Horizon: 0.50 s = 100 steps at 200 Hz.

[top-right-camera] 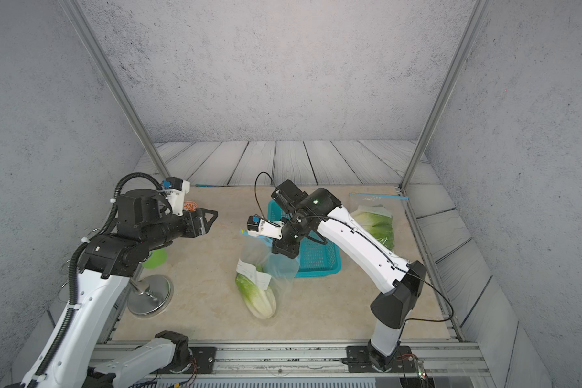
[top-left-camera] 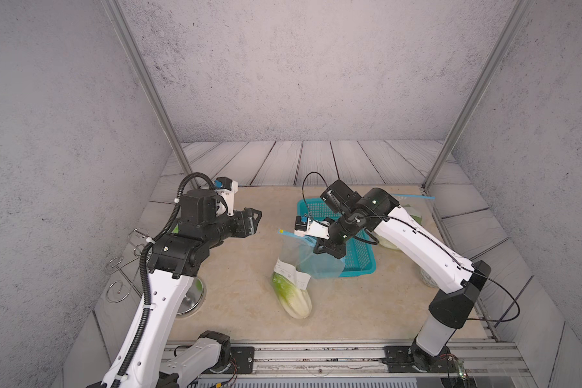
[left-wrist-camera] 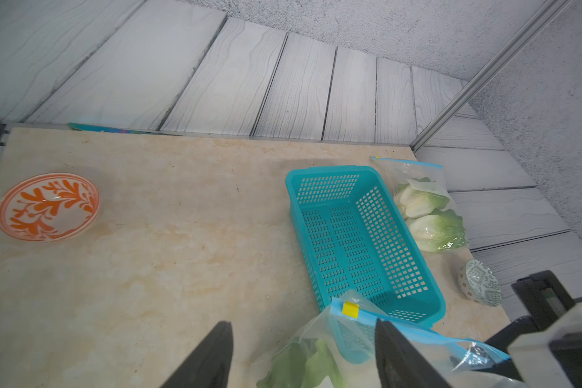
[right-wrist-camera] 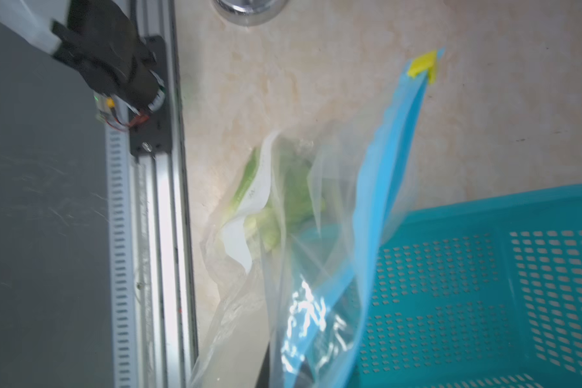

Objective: Put the chinese cabbages into a zipper bag and zip it
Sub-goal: Adjust the zipper food storage bag at the center of the board.

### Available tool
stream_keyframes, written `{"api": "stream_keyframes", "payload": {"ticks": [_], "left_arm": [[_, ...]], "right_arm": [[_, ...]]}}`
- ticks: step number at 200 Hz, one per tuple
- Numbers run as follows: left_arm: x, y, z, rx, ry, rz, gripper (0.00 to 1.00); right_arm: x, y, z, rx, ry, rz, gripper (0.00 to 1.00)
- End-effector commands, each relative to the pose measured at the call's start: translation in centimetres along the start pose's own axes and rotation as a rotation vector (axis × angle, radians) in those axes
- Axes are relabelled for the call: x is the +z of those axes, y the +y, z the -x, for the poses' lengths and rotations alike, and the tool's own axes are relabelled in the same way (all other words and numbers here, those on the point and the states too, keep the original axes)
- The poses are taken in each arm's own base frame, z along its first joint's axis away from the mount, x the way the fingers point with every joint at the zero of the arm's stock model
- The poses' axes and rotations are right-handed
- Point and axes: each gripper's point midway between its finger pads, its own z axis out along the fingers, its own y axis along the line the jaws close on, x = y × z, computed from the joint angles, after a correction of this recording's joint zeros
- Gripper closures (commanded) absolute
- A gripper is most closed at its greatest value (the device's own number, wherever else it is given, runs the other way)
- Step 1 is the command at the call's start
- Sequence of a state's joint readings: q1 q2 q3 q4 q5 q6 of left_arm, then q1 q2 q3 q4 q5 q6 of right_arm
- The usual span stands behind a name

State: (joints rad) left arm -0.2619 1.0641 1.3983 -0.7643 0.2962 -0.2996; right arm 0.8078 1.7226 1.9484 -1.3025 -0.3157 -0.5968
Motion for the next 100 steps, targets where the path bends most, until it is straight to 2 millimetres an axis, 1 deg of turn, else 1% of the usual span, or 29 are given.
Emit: {"api": "stream_keyframes", "payload": {"ticks": [1, 10, 20, 45, 54, 70, 79, 88, 100], "left_arm": [[1.1, -1.1, -0.1, 0.012, 0.01, -0.085, 0.3], [1.6, -1.6, -0.5, 0.024, 0.02, -0.128, 0.3], [2.2, -2.3, -1.2, 0.04, 0.031, -0.191, 0.29], [3.5, -3.1, -2.7, 0.041, 0.022, -0.324, 0.28], [3.7, -3.5, -3.0, 0.026, 0.011, -0.396, 0.29], [4.4, -3.2, -3.1, -0.027, -0.023, -0.501, 0.3], [5.1, -3.2, -3.0, -0.072, -0.048, -0.572, 0.32], [5.7, -3.2, -2.9, -0.115, -0.071, -0.634, 0.37], [6.0, -3.4, -3.1, -0.129, -0.105, -0.702, 0.41]], "right_arm": [[-2.5, -2.6, -2.0, -0.162, 0.077, -0.172, 1.0], [-2.5, -3.6, -2.3, -0.169, 0.084, -0.193, 1.0], [-2.3, -4.1, -2.6, -0.183, 0.095, -0.189, 1.0], [-1.3, -3.9, -3.3, -0.209, 0.108, -0.148, 1.0], [-1.1, -4.0, -3.4, -0.213, 0.103, -0.152, 1.0], [-1.2, -4.2, -3.2, -0.213, 0.05, -0.15, 1.0], [-1.3, -4.3, -2.6, -0.217, 0.008, -0.154, 1.0], [-1.4, -4.2, -2.3, -0.224, -0.022, -0.15, 1.0], [-1.4, -4.1, -2.0, -0.228, -0.045, -0.146, 1.0]]}}
